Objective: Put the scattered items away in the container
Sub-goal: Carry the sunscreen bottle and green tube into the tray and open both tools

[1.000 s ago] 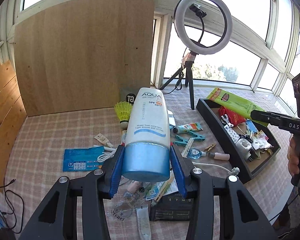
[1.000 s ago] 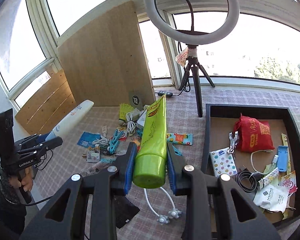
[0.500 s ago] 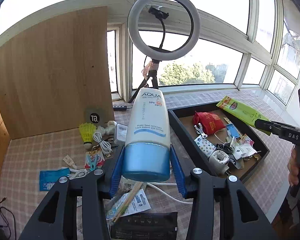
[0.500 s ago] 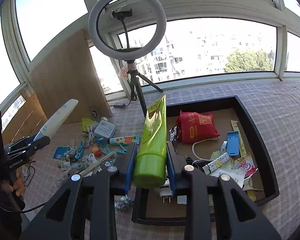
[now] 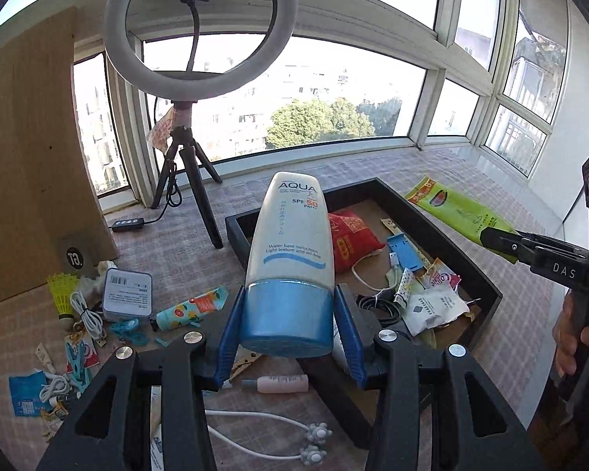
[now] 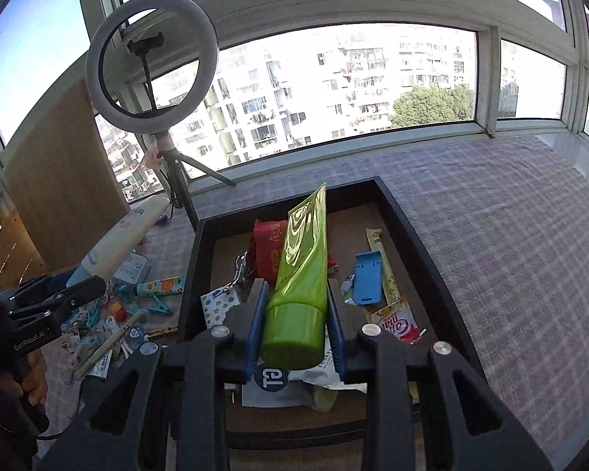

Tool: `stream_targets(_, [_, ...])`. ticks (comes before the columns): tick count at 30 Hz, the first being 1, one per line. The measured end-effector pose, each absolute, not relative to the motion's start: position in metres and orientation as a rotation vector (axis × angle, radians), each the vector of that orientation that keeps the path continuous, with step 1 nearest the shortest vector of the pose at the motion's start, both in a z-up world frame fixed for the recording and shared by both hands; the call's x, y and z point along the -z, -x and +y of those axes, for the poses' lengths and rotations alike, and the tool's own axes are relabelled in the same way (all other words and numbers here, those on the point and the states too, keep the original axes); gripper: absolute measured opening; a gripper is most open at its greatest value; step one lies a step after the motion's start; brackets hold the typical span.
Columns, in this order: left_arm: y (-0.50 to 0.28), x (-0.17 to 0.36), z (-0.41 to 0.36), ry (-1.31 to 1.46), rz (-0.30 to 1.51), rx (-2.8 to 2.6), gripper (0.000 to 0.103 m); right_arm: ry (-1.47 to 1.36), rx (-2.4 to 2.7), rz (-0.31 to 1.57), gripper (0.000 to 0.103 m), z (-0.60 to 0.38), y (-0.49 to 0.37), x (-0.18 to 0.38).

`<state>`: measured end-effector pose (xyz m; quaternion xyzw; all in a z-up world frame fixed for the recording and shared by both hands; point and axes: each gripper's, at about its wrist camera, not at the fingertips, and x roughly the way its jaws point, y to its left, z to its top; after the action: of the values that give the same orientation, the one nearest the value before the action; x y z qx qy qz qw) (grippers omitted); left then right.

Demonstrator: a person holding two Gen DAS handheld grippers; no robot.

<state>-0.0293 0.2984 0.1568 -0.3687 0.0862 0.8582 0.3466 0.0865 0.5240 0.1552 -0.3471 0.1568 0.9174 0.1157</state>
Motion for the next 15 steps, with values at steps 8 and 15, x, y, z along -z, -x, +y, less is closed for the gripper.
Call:
stream_targets(8, [0.031,-0.150,0.343,0.954,0.220,-2.172,0.065,1.030,-2.625,0.473,0.048,0.539,-0.085,-0.145])
stream_targets(15, [0.026,-0.147,0.348,0.940,0.285,-2.195,0.083,0.986,-2.578,0.358,0.075,0.532,-0.085,-0.147])
